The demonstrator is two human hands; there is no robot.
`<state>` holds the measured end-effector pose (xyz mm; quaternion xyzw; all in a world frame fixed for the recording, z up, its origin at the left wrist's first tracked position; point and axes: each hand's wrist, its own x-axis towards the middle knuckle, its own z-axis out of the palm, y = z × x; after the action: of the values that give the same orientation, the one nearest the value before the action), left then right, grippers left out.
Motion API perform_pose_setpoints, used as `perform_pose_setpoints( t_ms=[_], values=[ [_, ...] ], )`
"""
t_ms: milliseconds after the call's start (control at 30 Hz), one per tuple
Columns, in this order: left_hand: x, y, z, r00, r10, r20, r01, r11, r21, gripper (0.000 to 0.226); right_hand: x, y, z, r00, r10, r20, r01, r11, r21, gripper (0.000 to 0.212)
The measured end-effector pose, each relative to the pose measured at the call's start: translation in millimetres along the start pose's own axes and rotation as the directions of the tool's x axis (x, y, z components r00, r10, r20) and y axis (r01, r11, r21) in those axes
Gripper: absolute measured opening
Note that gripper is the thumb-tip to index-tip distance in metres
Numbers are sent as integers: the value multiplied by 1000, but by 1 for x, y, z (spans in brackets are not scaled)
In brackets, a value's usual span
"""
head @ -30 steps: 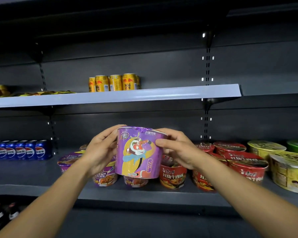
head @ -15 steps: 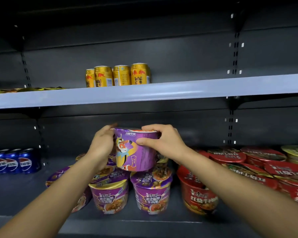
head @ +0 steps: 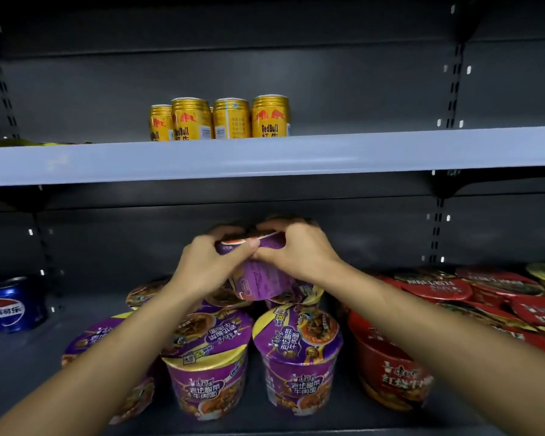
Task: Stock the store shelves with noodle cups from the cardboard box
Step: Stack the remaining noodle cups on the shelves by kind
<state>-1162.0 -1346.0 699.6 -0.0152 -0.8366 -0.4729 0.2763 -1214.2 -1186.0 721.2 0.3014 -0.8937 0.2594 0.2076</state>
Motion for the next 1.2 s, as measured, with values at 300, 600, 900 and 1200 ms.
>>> perform_pose_setpoints(
  t_ms=[300, 600, 900, 1200],
  values=[
    [19, -1, -19, 994, -37, 107, 68, 950, -304, 17, 18, 35, -20, 994, -75, 74, 26, 853, 521, 53],
    [28, -19, -31, 966, -1, 258, 98, 927, -362, 67, 14, 36, -11, 950, -112, 292, -123, 724, 678, 53],
    [30, -20, -43, 971, -106, 213, 125, 989, -79, 69, 28, -6, 19, 981, 53, 186, -108, 947, 303, 71],
    [40, -45, -70, 988, -150, 19, 150, 989, 1, 26, 52, -38, 57, 973, 3, 229, -55, 973, 222, 57]
  ],
)
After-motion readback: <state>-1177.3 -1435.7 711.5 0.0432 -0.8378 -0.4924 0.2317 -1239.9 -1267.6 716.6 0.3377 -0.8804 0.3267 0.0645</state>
